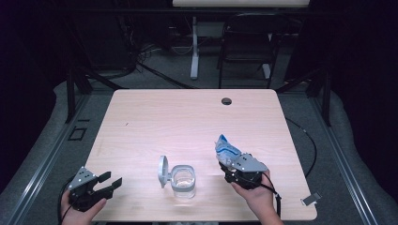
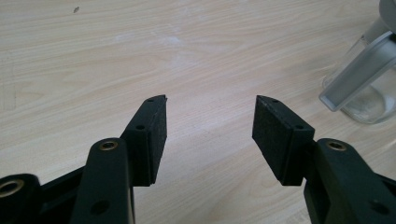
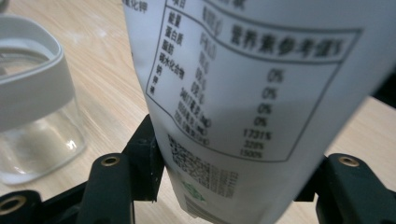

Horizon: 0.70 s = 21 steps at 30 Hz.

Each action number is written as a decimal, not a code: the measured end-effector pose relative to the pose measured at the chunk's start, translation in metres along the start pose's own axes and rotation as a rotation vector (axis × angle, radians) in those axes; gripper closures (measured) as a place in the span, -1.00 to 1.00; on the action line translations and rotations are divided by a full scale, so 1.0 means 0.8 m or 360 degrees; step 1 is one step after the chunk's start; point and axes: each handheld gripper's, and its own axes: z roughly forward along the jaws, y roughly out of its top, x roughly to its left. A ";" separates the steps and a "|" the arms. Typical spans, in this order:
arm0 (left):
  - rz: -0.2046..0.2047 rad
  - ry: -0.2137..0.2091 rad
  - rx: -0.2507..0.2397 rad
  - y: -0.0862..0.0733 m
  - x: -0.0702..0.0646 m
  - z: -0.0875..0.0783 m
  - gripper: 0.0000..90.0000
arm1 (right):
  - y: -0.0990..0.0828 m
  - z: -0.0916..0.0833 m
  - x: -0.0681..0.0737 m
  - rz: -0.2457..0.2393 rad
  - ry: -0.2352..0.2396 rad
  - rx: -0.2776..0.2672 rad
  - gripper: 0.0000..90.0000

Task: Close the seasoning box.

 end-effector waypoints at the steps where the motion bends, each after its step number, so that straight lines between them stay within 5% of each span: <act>1: -0.0001 0.0001 0.0000 0.000 0.000 0.000 0.01 | 0.001 0.001 0.002 -0.0020 -0.0014 0.0002 -0.08; 9: 0.0000 -0.0001 0.0006 -0.001 0.001 0.001 0.01 | 0.008 0.005 0.022 -0.0223 -0.0038 0.0002 -0.08; 21: 0.0009 0.0017 -0.0004 0.001 -0.001 -0.002 0.01 | 0.017 0.026 0.035 -0.0316 0.0061 -0.0042 -0.08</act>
